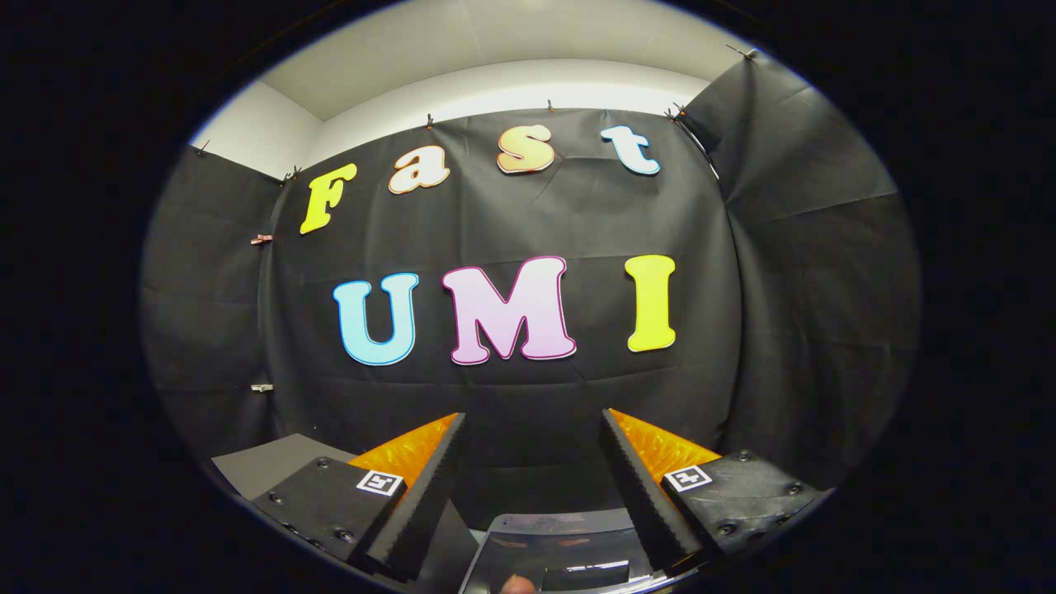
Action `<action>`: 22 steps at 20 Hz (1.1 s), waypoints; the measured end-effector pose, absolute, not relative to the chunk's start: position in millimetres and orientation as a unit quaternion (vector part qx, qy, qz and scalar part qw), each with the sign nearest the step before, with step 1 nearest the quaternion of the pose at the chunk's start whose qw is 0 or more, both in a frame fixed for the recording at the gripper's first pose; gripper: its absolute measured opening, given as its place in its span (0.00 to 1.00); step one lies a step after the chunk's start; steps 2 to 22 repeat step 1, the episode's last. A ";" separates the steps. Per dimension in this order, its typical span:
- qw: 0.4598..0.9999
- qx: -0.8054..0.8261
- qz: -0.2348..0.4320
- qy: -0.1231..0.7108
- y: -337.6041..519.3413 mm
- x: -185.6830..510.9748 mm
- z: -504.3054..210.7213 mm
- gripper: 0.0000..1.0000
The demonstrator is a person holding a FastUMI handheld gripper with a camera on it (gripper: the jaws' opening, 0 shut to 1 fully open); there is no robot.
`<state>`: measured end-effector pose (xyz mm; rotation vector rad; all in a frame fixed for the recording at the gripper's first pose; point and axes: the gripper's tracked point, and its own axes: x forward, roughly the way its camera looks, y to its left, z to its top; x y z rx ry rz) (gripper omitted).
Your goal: Put the clothes into the washing machine and then close the washing machine lid.
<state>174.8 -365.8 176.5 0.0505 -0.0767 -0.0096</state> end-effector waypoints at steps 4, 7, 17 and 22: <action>0.999 0.025 -0.005 -0.038 -366.4 175.4 176.2 0.99; 0.999 0.025 -0.005 -0.038 -366.4 175.4 176.2 0.99; 0.999 0.025 -0.005 -0.038 -366.4 175.4 176.2 0.99; 0.999 0.025 -0.005 -0.038 -366.4 175.4 176.2 0.99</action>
